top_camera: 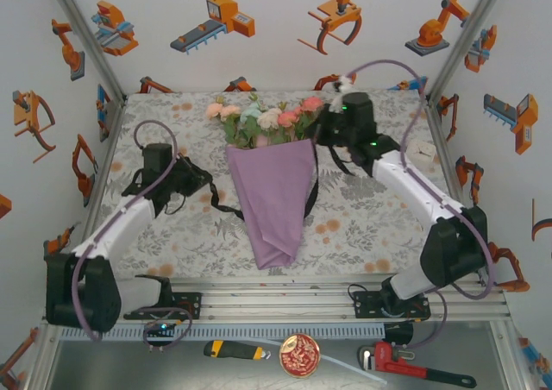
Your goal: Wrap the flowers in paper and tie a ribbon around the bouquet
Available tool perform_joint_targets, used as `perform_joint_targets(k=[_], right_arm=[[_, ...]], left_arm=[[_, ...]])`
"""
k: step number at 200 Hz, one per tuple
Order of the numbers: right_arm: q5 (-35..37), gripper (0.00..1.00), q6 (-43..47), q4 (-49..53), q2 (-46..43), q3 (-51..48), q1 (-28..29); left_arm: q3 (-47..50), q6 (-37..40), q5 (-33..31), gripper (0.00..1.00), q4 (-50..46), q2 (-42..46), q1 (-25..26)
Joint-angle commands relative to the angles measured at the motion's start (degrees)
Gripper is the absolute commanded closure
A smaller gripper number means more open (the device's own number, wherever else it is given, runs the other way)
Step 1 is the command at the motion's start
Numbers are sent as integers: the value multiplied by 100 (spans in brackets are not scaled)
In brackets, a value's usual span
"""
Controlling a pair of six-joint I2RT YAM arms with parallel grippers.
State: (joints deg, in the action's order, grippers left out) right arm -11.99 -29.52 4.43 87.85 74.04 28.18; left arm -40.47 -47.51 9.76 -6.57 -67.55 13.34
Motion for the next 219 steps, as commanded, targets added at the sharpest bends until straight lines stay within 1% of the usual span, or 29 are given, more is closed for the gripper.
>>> perform_joint_targets(k=[1, 5, 7, 21, 26, 40, 52, 71, 92, 112, 128, 153, 173, 195, 207, 219], right_arm=[[1, 100, 635, 28, 767, 635, 1016], [-69, 100, 687, 36, 969, 771, 1182], [-102, 97, 714, 46, 1051, 832, 1253], [-487, 67, 805, 244, 1603, 1387, 1671], [-650, 60, 851, 371, 1731, 1562, 1776], [-843, 45, 921, 533, 1944, 1785, 1947], [-952, 40, 864, 464, 1898, 1700, 1947], [-994, 37, 1007, 467, 1722, 1491, 1915], [-857, 36, 1027, 574, 1524, 1235, 1827], [-428, 37, 824, 638, 1310, 903, 1647], [-269, 37, 602, 756, 1111, 672, 1472], [-147, 37, 479, 666, 557, 73, 1320], [204, 37, 437, 673, -19, -432, 1252], [613, 37, 166, 664, -742, -1085, 1101], [764, 37, 19, 623, -1151, -1473, 1012], [914, 37, -106, 586, -1584, -1860, 921]], left_arm=[[543, -19, -796, 100, -472, 608, 418], [634, -54, -889, 100, -495, 723, 510], [684, -78, -926, 100, -504, 789, 546], [927, -234, -1115, 100, -646, 1168, 790], [994, -260, -1172, 100, -717, 1281, 847], [1146, -332, -1380, 100, -987, 1610, 990], [1257, -370, -1496, 100, -1171, 1885, 1046], [1389, -413, -1595, 100, -1313, 2224, 1065], [1415, -386, -1637, 100, -1430, 2376, 1073], [1313, -225, -1579, 100, -1468, 2378, 1077], [1123, 16, -1448, 100, -1310, 2365, 1134], [658, 411, -1345, 100, -760, 2174, 1281], [53, 732, -1301, 100, -369, 1585, 1311], [-915, 1139, -1053, 100, -152, 548, 1380], [-1469, 1339, -893, 100, -39, -41, 1538], [-1929, 1484, -802, 98, 127, -620, 1835]])
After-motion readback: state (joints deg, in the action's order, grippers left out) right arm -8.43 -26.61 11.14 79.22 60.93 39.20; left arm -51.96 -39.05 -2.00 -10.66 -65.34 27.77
